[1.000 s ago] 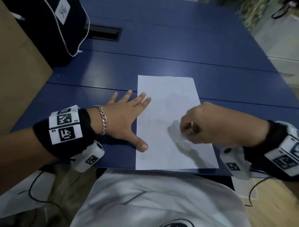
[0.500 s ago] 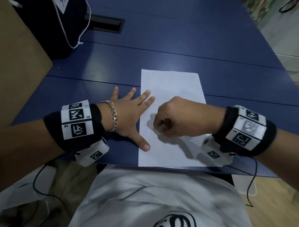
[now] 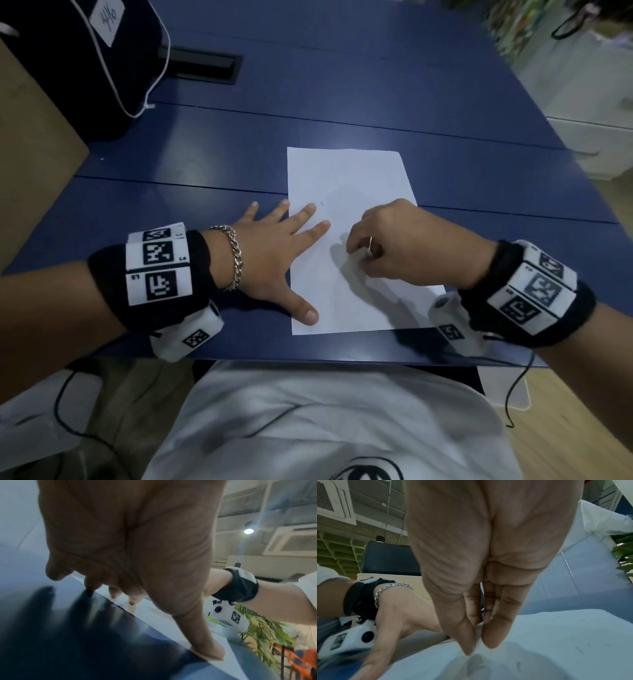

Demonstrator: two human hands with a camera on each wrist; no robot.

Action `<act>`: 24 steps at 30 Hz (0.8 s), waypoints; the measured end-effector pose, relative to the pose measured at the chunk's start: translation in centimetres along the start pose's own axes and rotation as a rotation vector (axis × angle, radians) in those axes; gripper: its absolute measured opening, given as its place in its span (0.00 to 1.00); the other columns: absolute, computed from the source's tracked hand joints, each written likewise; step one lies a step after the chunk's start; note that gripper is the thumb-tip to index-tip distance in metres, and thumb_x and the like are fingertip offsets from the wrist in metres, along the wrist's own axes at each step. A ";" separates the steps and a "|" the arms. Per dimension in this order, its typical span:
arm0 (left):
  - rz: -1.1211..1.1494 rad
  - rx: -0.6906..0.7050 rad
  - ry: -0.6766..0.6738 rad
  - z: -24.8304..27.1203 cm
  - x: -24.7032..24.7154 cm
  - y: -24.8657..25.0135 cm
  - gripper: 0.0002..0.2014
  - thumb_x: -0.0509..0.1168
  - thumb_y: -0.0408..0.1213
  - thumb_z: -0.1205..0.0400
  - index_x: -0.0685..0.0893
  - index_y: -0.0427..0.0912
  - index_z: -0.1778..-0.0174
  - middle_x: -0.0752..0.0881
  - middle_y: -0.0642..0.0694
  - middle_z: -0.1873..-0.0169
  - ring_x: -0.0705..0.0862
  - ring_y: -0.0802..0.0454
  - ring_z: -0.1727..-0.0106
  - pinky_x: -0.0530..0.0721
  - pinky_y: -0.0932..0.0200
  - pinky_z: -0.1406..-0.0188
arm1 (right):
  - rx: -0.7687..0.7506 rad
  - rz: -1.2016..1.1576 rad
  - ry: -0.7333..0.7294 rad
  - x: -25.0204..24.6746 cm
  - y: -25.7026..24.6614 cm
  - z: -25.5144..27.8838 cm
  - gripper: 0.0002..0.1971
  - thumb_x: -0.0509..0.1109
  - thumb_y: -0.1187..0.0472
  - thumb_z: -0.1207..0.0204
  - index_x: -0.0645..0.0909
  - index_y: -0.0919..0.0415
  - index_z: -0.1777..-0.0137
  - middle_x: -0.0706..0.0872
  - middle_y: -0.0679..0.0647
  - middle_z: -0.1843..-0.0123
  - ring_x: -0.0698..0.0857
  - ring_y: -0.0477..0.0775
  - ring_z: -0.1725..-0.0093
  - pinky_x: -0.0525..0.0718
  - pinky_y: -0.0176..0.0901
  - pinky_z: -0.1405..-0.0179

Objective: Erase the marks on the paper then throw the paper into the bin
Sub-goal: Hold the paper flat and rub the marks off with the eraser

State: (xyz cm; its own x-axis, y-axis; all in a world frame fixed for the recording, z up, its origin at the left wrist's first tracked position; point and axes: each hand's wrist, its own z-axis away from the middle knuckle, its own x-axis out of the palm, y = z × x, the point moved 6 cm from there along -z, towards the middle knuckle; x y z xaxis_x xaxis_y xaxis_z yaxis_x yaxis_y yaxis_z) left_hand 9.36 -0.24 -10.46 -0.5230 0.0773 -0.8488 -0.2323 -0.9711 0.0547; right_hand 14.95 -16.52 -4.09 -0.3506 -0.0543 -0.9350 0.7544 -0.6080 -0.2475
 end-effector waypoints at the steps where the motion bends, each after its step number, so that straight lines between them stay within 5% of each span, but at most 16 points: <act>1: -0.004 -0.001 0.000 -0.1 0.1 0.0 0.74 0.62 0.91 0.41 0.26 0.61 0.11 0.24 0.52 0.11 0.31 0.37 0.08 0.40 0.21 0.13 | -0.018 -0.022 0.006 0.0 -0.4 -0.1 0.10 0.75 0.61 0.24 0.91 0.50 0.45 0.89 0.45 0.52 0.83 0.44 0.57 0.78 0.29 0.59; 9: -0.027 0.000 0.014 -0.1 0.6 -0.3 0.75 0.58 0.94 0.45 0.22 0.62 0.13 0.20 0.54 0.14 0.27 0.38 0.10 0.36 0.22 0.14 | -0.049 0.059 0.091 1.3 -2.1 -1.0 0.08 0.65 0.58 0.23 0.85 0.55 0.58 0.84 0.52 0.62 0.83 0.57 0.61 0.86 0.58 0.55; 12: -0.022 0.001 0.011 -0.1 0.6 -0.2 0.75 0.58 0.94 0.45 0.23 0.62 0.13 0.20 0.54 0.13 0.27 0.38 0.10 0.36 0.19 0.15 | -0.201 0.069 0.008 2.8 -4.9 0.4 0.15 0.55 0.56 0.24 0.80 0.57 0.65 0.80 0.54 0.66 0.80 0.61 0.65 0.83 0.57 0.62; 17: -0.032 -0.017 -0.010 -0.1 0.6 -0.2 0.75 0.57 0.94 0.46 0.20 0.63 0.14 0.19 0.55 0.14 0.28 0.37 0.09 0.40 0.16 0.16 | -0.079 0.121 0.031 0.8 -2.0 -1.6 0.07 0.67 0.59 0.24 0.87 0.57 0.59 0.86 0.54 0.63 0.83 0.59 0.62 0.86 0.58 0.56; 24: -0.043 -0.023 -0.013 0.0 0.5 0.0 0.75 0.57 0.93 0.45 0.22 0.62 0.13 0.20 0.54 0.13 0.28 0.36 0.09 0.39 0.16 0.16 | -0.242 0.111 -0.053 2.5 -4.8 -0.2 0.09 0.65 0.59 0.26 0.83 0.57 0.65 0.83 0.54 0.67 0.80 0.60 0.67 0.82 0.57 0.62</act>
State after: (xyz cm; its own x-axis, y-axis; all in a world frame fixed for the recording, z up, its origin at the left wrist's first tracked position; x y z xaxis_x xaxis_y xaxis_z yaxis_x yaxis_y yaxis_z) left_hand 9.11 -0.17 -10.85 -0.5240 0.1218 -0.8430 -0.2360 -0.9717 0.0063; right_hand 10.60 -13.59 -5.31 -0.2822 -0.1558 -0.9466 0.8983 -0.3893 -0.2037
